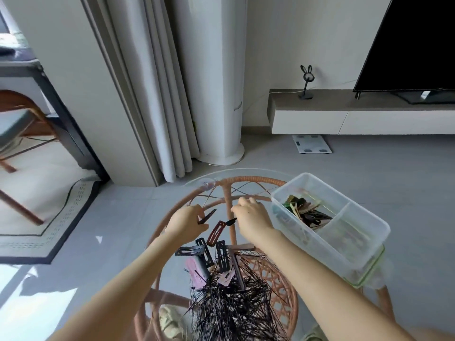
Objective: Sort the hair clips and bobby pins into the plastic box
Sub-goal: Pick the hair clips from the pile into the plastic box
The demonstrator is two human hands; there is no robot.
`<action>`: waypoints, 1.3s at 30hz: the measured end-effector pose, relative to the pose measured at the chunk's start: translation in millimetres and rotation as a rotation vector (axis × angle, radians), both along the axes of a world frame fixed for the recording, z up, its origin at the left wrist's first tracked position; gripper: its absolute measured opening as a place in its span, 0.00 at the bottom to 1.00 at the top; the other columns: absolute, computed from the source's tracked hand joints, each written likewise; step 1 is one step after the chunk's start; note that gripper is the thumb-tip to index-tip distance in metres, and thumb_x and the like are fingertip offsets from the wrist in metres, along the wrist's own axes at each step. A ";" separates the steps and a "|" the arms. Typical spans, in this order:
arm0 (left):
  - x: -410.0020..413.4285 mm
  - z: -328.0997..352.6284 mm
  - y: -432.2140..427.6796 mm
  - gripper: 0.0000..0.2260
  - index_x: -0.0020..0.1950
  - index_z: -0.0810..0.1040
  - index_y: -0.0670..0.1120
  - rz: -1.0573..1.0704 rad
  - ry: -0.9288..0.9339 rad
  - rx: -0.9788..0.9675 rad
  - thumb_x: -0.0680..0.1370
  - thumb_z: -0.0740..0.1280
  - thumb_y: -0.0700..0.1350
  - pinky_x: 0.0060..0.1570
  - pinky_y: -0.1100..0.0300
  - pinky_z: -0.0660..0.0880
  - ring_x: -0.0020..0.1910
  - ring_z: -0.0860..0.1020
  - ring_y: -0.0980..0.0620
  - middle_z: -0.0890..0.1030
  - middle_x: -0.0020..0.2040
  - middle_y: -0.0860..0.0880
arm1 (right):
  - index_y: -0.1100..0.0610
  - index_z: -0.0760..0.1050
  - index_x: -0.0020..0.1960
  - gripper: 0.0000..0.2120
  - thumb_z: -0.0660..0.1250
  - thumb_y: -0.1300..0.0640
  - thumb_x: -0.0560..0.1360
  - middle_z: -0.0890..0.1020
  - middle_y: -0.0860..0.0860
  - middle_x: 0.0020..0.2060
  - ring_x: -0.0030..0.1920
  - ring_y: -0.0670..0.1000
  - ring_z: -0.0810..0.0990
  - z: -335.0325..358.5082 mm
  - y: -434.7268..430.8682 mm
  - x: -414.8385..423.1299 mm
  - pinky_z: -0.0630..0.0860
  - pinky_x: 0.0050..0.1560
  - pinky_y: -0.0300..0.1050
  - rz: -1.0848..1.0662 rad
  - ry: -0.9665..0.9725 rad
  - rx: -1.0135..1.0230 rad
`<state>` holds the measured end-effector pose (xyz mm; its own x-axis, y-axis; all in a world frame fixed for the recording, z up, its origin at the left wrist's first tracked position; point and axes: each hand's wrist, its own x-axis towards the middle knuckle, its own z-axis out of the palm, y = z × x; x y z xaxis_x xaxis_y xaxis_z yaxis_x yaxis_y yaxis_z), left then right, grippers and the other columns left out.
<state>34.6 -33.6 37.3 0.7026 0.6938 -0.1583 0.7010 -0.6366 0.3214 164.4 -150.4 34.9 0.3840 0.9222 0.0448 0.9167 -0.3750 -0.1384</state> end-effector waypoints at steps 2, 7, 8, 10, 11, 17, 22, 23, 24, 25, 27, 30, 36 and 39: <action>2.3 -4.2 0.1 0.12 0.54 0.78 0.45 0.011 -0.012 -0.010 0.73 0.69 0.47 0.49 0.55 0.77 0.49 0.79 0.48 0.82 0.53 0.47 | 0.62 0.72 0.59 0.14 0.58 0.68 0.74 0.76 0.57 0.56 0.57 0.57 0.71 -1.3 4.9 3.1 0.69 0.60 0.51 -0.017 -0.024 -0.013; -5.6 5.4 6.7 0.11 0.54 0.79 0.41 -0.030 -0.044 -0.064 0.75 0.66 0.44 0.37 0.63 0.72 0.38 0.77 0.51 0.81 0.53 0.47 | 0.60 0.72 0.52 0.06 0.62 0.64 0.75 0.77 0.55 0.53 0.49 0.52 0.76 0.2 6.9 -2.6 0.74 0.49 0.44 -0.087 0.313 0.131; -10.9 8.7 7.5 0.09 0.52 0.80 0.41 -0.045 -0.090 -0.078 0.75 0.65 0.43 0.32 0.65 0.69 0.33 0.74 0.54 0.80 0.52 0.49 | 0.59 0.72 0.52 0.05 0.62 0.63 0.76 0.76 0.54 0.53 0.48 0.51 0.75 2.2 7.7 -8.6 0.74 0.48 0.42 -0.053 0.374 0.181; -24.8 15.1 5.6 0.07 0.50 0.81 0.42 -0.103 -0.137 -0.096 0.75 0.66 0.43 0.31 0.67 0.67 0.32 0.73 0.55 0.78 0.47 0.52 | 0.59 0.71 0.51 0.04 0.61 0.63 0.76 0.75 0.52 0.53 0.48 0.50 0.74 6.6 8.3 -20.3 0.73 0.48 0.42 0.066 0.429 0.194; -33.3 15.7 4.3 0.07 0.50 0.81 0.44 -0.146 -0.127 -0.104 0.74 0.67 0.43 0.34 0.67 0.70 0.36 0.75 0.54 0.78 0.45 0.52 | 0.59 0.71 0.50 0.03 0.61 0.62 0.76 0.75 0.52 0.52 0.49 0.50 0.73 7.6 8.8 -24.2 0.71 0.48 0.43 0.133 0.409 0.157; -69.3 3.8 4.2 0.05 0.48 0.81 0.49 -0.138 -0.137 -0.186 0.72 0.70 0.45 0.52 0.57 0.77 0.48 0.78 0.53 0.80 0.49 0.51 | 0.52 0.74 0.46 0.03 0.65 0.59 0.74 0.77 0.49 0.55 0.58 0.51 0.71 -2.6 13.4 -20.3 0.69 0.61 0.52 0.258 0.377 -0.035; -71.8 -1.0 -1.1 0.08 0.50 0.80 0.48 -0.240 -0.109 -0.175 0.72 0.71 0.46 0.51 0.62 0.74 0.48 0.75 0.54 0.76 0.48 0.53 | 0.53 0.76 0.54 0.10 0.66 0.58 0.73 0.77 0.49 0.53 0.58 0.50 0.69 -1.6 6.6 -13.4 0.66 0.62 0.48 0.289 0.320 -0.044; -70.7 -1.6 -1.7 0.09 0.51 0.79 0.48 -0.255 -0.087 -0.161 0.72 0.71 0.47 0.50 0.63 0.73 0.47 0.75 0.54 0.75 0.47 0.54 | 0.53 0.76 0.54 0.10 0.67 0.56 0.73 0.77 0.50 0.52 0.57 0.50 0.69 -1.3 4.4 -11.5 0.66 0.61 0.48 0.259 0.290 -0.047; -69.8 -1.5 -2.0 0.10 0.52 0.78 0.48 -0.264 -0.061 -0.145 0.72 0.70 0.47 0.48 0.63 0.72 0.47 0.75 0.54 0.75 0.46 0.54 | 0.53 0.76 0.53 0.10 0.67 0.54 0.73 0.78 0.50 0.52 0.55 0.50 0.69 -1.6 1.9 -9.5 0.66 0.59 0.48 0.225 0.264 -0.044; -68.5 -1.3 -1.9 0.10 0.52 0.77 0.48 -0.266 -0.034 -0.134 0.73 0.70 0.47 0.46 0.64 0.72 0.46 0.74 0.53 0.74 0.45 0.55 | 0.53 0.77 0.52 0.09 0.67 0.53 0.73 0.78 0.50 0.51 0.52 0.50 0.69 -2.4 -0.7 -7.5 0.66 0.56 0.47 0.187 0.247 -0.041; -65.5 -0.7 -0.4 0.09 0.52 0.77 0.47 -0.264 0.017 -0.131 0.73 0.69 0.47 0.44 0.63 0.71 0.43 0.74 0.53 0.75 0.43 0.55 | 0.55 0.77 0.51 0.09 0.67 0.52 0.73 0.79 0.51 0.49 0.47 0.48 0.67 -3.3 -7.2 -5.8 0.66 0.50 0.45 0.116 0.248 -0.028; -62.7 1.8 1.7 0.07 0.47 0.79 0.46 -0.287 0.072 -0.123 0.73 0.69 0.47 0.44 0.60 0.72 0.41 0.74 0.53 0.77 0.41 0.54 | 0.57 0.79 0.50 0.09 0.66 0.54 0.74 0.79 0.51 0.45 0.46 0.47 0.67 -2.4 -18.4 -9.3 0.65 0.45 0.42 0.067 0.226 0.064; -69.7 15.7 7.6 0.04 0.39 0.77 0.47 -0.130 -0.070 -0.120 0.72 0.70 0.45 0.35 0.63 0.70 0.36 0.75 0.51 0.77 0.35 0.52 | 0.59 0.82 0.44 0.05 0.72 0.60 0.69 0.80 0.53 0.38 0.40 0.53 0.74 45.3 -65.9 19.8 0.67 0.37 0.43 -0.162 0.076 0.542; -50.3 34.9 -1.9 0.05 0.38 0.79 0.44 -0.042 -0.183 -0.104 0.71 0.71 0.44 0.29 0.66 0.67 0.30 0.73 0.53 0.77 0.33 0.52 | 0.58 0.82 0.42 0.03 0.71 0.59 0.69 0.81 0.55 0.37 0.41 0.59 0.76 65.9 -90.0 65.6 0.67 0.36 0.45 -0.390 0.005 0.472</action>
